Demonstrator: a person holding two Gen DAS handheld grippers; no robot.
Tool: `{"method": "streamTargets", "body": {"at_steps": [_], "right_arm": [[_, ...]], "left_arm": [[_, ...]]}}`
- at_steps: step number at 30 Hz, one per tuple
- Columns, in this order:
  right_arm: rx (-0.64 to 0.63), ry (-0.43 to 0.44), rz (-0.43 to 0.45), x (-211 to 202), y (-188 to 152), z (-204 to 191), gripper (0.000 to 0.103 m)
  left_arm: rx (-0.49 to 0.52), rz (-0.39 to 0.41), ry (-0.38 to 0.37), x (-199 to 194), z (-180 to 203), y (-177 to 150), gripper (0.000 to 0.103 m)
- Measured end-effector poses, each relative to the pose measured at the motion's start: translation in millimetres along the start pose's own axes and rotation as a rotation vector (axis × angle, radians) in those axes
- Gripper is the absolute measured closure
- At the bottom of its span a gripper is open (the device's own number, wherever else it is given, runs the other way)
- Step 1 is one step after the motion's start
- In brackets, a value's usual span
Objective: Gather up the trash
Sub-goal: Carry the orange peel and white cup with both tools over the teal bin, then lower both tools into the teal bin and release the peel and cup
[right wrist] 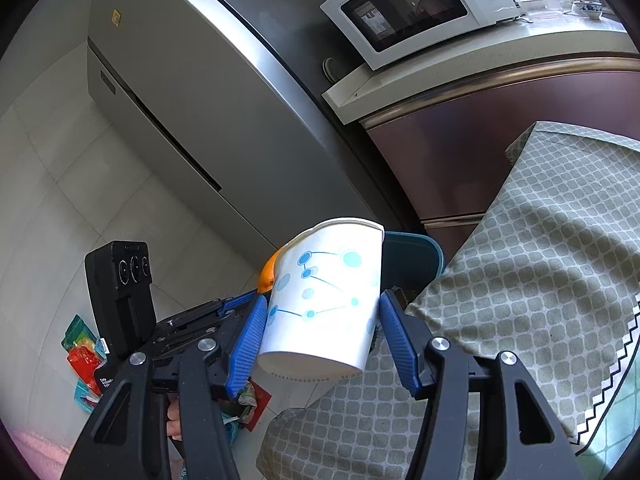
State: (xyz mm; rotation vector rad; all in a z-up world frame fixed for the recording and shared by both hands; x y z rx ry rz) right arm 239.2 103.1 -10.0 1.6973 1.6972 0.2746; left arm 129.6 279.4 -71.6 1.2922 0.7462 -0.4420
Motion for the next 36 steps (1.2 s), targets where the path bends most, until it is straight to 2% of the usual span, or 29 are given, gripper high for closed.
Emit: {"method": "streamTargets", "body": {"at_steps": [36], "right_arm": [[0.052, -0.036, -0.063, 38.4, -0.4, 20.8, 0.047]], "left_arm": [[-0.038, -0.052, 0.037, 35.5, -14.6, -4.7, 0.083]]}}
Point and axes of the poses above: each gripper's, at about its wrist camera, not at the fingertips, and x roughly the way its jaws point, z to its right, y to its top, the point moved 10 cm from there along x, roughly the way its jaws point, and after that the axes turned 11 degrees about y, right-handed, at the moved point
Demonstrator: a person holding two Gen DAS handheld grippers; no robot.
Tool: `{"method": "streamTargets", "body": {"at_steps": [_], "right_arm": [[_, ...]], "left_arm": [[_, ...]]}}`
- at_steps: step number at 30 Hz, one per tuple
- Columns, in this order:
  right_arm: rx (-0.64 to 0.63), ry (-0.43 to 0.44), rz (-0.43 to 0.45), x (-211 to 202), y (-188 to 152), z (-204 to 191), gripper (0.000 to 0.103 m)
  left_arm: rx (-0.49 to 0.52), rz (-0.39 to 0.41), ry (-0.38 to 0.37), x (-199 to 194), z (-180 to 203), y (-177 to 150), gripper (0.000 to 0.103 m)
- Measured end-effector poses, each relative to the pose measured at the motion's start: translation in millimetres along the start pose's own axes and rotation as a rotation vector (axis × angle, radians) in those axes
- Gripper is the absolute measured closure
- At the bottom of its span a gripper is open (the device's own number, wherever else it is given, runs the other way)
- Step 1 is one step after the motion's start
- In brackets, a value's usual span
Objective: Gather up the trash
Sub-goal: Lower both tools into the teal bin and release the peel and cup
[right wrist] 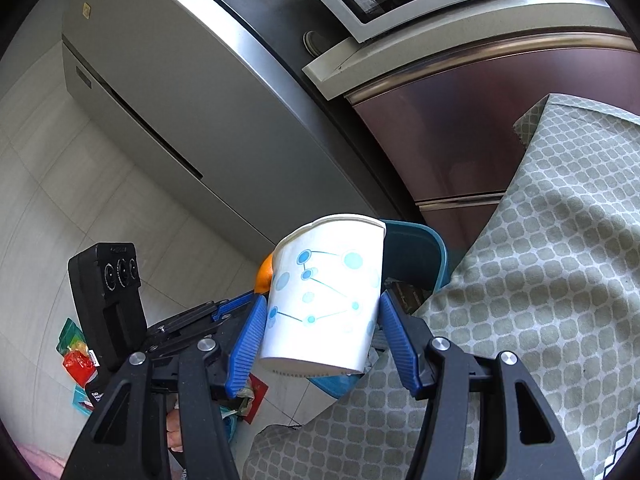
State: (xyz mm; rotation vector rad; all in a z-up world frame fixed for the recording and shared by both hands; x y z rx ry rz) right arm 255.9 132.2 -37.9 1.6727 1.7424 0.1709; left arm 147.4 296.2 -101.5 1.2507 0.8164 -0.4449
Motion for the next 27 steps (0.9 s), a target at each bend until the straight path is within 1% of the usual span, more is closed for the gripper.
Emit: {"method": "streamTargets", "body": {"at_steps": [27], "right_arm": [[0.031, -0.058, -0.05, 26.9, 2.4, 19.1, 0.046]], "left_arm": [[-0.028, -0.043, 0.047, 33.1, -12.3, -6.3, 0.081]]}}
Point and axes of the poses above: each gripper's, at about its wrist camera, not at the fingertips, and x roughly the way its jaws point, z to its right, y to its top, the point moved 10 cm from there along x, roughly the way its jaws point, and after that the axes turned 11 degrees about y, right-handed, at the moved point
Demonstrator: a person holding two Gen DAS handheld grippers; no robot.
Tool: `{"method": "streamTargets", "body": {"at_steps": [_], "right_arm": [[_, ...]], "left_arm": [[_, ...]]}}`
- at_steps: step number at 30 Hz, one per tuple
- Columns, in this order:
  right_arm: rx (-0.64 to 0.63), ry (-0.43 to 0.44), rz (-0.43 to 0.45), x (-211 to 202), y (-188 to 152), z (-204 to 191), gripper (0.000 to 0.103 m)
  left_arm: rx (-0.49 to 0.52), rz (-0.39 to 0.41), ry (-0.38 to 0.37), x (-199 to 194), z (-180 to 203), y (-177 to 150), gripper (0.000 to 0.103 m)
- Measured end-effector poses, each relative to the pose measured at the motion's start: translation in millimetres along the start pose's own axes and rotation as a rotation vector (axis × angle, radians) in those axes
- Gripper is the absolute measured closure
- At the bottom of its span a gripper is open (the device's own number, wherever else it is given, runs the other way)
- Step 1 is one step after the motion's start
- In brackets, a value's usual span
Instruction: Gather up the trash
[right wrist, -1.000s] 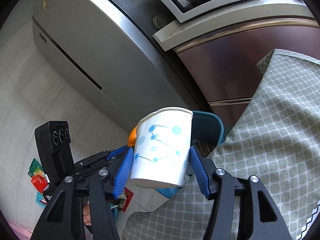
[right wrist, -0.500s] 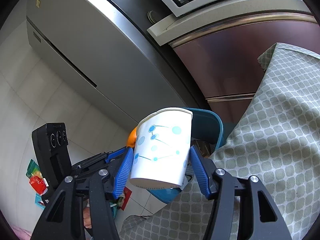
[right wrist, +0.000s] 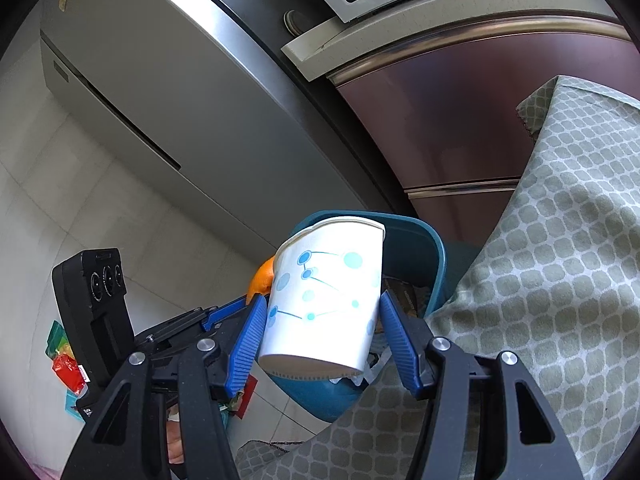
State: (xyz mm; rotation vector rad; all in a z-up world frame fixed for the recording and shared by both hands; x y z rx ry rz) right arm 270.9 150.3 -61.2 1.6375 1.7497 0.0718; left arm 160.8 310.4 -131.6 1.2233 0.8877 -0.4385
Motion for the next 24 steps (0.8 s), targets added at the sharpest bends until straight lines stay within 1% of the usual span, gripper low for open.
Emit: {"method": "streamTargets", "body": {"at_steps": [4, 17, 24], "right_arm": [[-0.002, -0.022, -0.013, 4.8, 1.1, 2.5, 0.046], [-0.03, -0.053, -0.042, 18.3, 4.0, -1.0, 0.046], [-0.033, -0.051, -0.049, 19.0, 1.4, -2.3, 0.045]], "left_arm": [[-0.003, -0.01, 0.005, 5.5, -2.7, -1.7, 0.081], [-0.003, -0.036, 0.016, 22.3, -5.8, -1.8, 0.08], [-0.003, -0.041, 0.014, 26.3, -3.9, -2.8, 0.079]]}}
Point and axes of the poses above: each gripper's, at about its wrist camera, not at the fingertips, and x roughly the way its jaws point, z to its right, y to its top, the point moved 10 cm from there along x, roughly the way its jaws point, and after that the axes turned 11 degrees about y, right-handed, at the moved point
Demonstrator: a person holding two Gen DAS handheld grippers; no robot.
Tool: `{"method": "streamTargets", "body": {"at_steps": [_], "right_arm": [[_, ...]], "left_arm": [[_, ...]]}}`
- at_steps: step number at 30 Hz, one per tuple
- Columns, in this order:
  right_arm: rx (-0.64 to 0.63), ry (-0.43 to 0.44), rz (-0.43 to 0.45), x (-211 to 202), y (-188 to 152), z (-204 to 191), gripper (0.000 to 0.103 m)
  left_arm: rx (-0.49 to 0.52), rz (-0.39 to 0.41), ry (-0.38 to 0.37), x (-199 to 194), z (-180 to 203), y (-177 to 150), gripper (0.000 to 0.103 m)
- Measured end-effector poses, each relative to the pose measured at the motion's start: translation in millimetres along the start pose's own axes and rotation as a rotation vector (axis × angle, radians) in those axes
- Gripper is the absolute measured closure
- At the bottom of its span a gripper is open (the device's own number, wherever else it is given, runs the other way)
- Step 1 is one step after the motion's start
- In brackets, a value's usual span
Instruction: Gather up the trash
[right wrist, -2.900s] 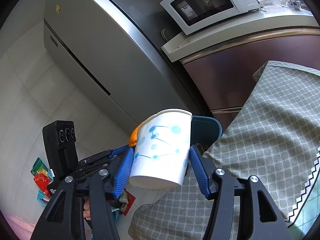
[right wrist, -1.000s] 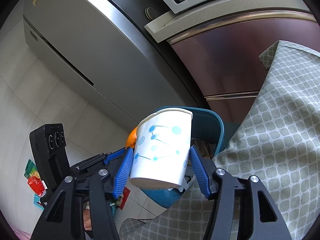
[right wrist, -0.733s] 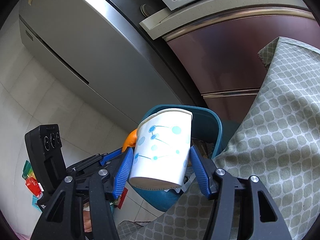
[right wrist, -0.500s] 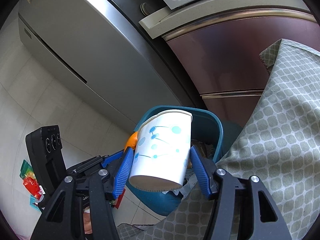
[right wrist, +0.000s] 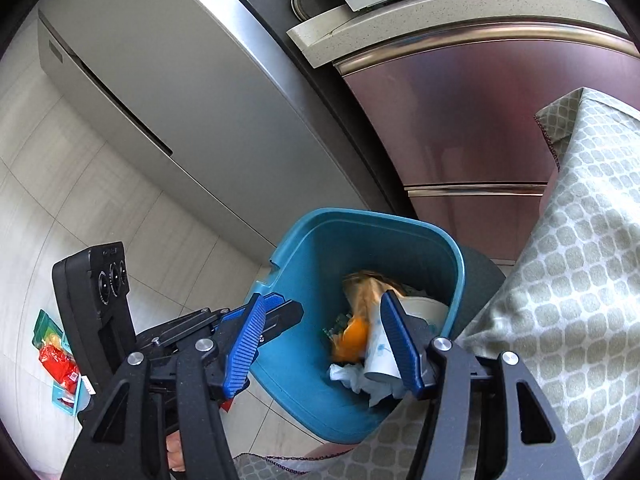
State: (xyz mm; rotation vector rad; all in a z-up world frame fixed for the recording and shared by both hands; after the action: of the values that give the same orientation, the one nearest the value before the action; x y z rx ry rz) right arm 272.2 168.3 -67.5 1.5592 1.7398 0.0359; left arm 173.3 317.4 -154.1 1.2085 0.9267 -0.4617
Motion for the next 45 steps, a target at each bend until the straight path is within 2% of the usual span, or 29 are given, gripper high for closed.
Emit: {"method": "streamTargets", "body": {"at_steps": [6, 12, 15, 17, 20, 23, 32, 39, 45], "right_arm": [[-0.011, -0.002, -0.004, -6.9, -6.1, -1.8, 0.041], [-0.044, -0.01, 0.008, -16.1, -11.6, -5.5, 0.039], [-0.067, -0.017, 0.029, -25.5, -14.1, -9.6, 0.036], [-0.084, -0.029, 0.05, -33.6, -16.3, -12.5, 0.034], [-0.111, -0.05, 0.075, -47.2, -23.4, -16.1, 0.032], [-0.141, -0.09, 0.113, -65.9, -29.0, -17.5, 0.029], [-0.207, -0.22, 0.252, -134.2, -51.7, -21.9, 0.017], [-0.263, -0.339, 0.362, -189.6, -74.3, -26.7, 0.007], [-0.301, -0.442, 0.467, -234.8, -92.6, -31.3, 0.007]], "left_arm": [[0.001, 0.016, -0.007, -6.7, 2.5, -3.3, 0.07], [0.03, 0.086, 0.002, -32.7, 10.7, -2.9, 0.055], [0.039, 0.127, 0.005, -48.5, 15.1, -1.8, 0.041], [0.044, 0.153, 0.01, -59.5, 18.1, -1.4, 0.026], [0.047, 0.189, 0.017, -76.1, 21.8, -2.8, 0.011], [0.06, 0.23, 0.02, -92.4, 28.5, -6.0, 0.006], [0.061, 0.32, 0.019, -135.0, 53.2, -22.8, 0.006], [0.093, 0.427, 0.03, -176.8, 81.7, -34.7, 0.006], [0.113, 0.481, 0.008, -203.9, 110.7, -45.9, 0.006]]}}
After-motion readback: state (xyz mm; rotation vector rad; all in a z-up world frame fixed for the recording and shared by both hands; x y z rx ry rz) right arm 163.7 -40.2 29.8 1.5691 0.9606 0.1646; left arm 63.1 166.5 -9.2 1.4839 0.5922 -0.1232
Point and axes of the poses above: each gripper's, at about its wrist camera, not at the fingertips, and x roughly the way its jaws point, z to its right, y to its top, the point moved 10 cm from there along x, roughly the way its jaws point, and after that the axes turned 11 degrees about y, right-handed, at the moved point
